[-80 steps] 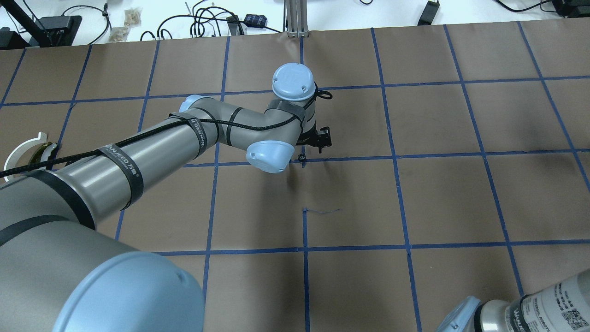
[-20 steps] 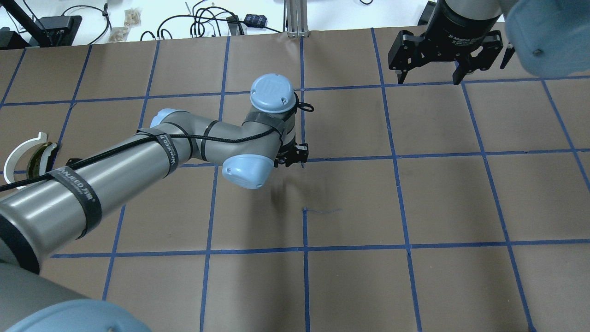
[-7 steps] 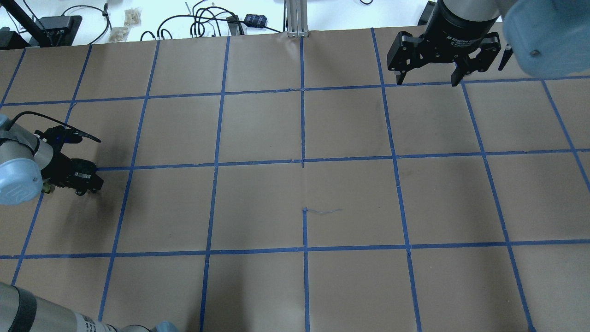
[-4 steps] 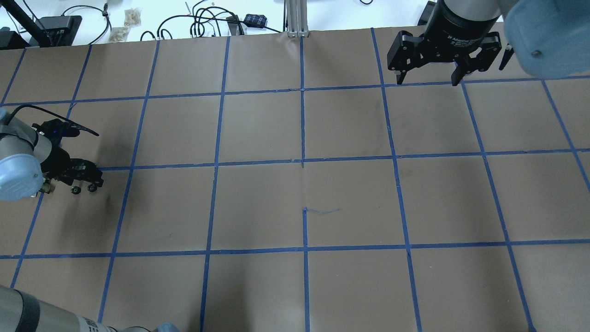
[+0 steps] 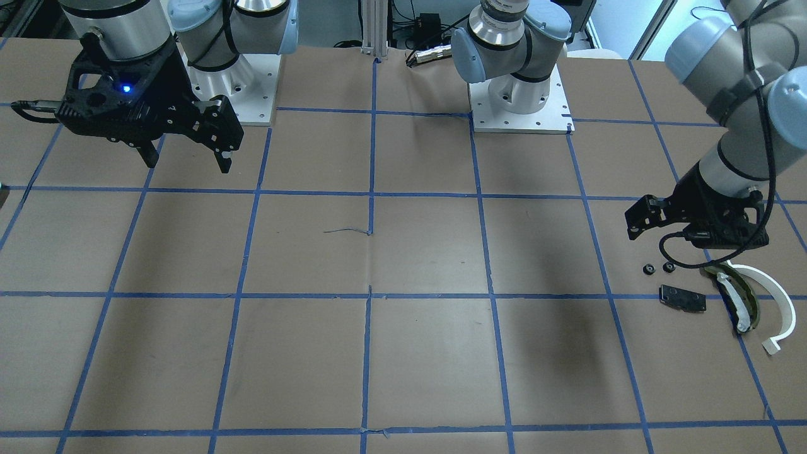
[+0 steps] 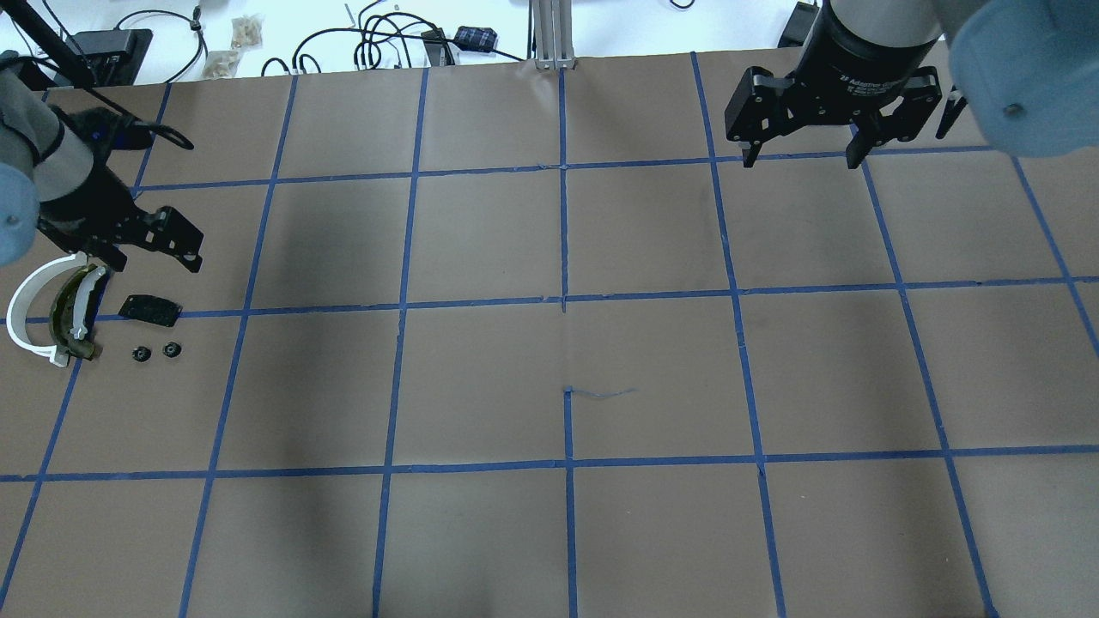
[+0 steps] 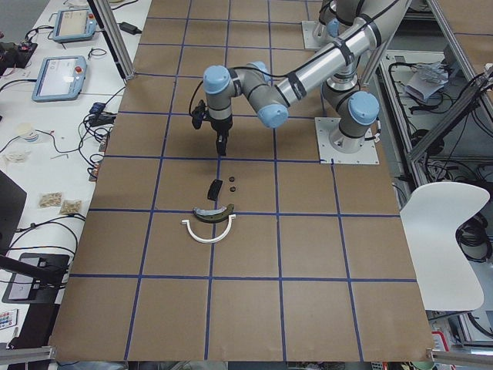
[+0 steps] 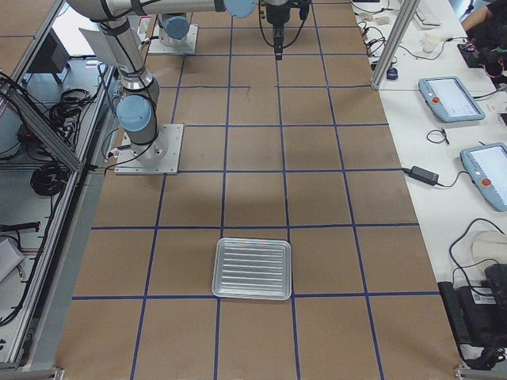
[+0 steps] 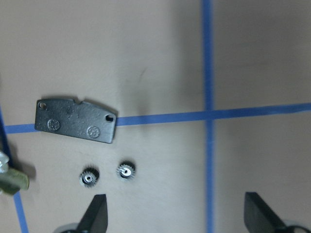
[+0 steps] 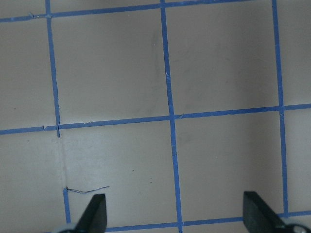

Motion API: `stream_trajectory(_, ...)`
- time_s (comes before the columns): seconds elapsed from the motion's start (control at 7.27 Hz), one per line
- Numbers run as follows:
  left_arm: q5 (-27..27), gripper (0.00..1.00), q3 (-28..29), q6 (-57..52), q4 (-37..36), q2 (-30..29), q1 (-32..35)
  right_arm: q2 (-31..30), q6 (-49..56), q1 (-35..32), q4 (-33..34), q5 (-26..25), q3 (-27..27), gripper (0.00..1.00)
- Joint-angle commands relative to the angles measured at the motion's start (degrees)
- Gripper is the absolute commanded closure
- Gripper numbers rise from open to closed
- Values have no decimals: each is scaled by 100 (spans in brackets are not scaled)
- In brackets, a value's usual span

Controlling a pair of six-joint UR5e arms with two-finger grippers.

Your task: Place bearing gear from tray to pile

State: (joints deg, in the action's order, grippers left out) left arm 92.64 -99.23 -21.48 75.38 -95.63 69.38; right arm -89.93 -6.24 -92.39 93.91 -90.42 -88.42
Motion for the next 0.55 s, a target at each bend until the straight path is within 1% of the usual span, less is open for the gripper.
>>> stream_trajectory(0.0,-308,0,500,1517,584,562,1168,63,18,27,-22,-71,-104,0)
stream_trajectory(0.14,-308,0,554,1994,653,668,1662,142,0,71,-83,-54,156,0)
stream_trajectory(0.28,-308,0,572,2016,1054,799,1797,169,0,37,-84,-19,263,0)
stream_trajectory(0.41,-299,0,589,2016,1484,1061,1816,160,0,19,-93,-10,256,0)
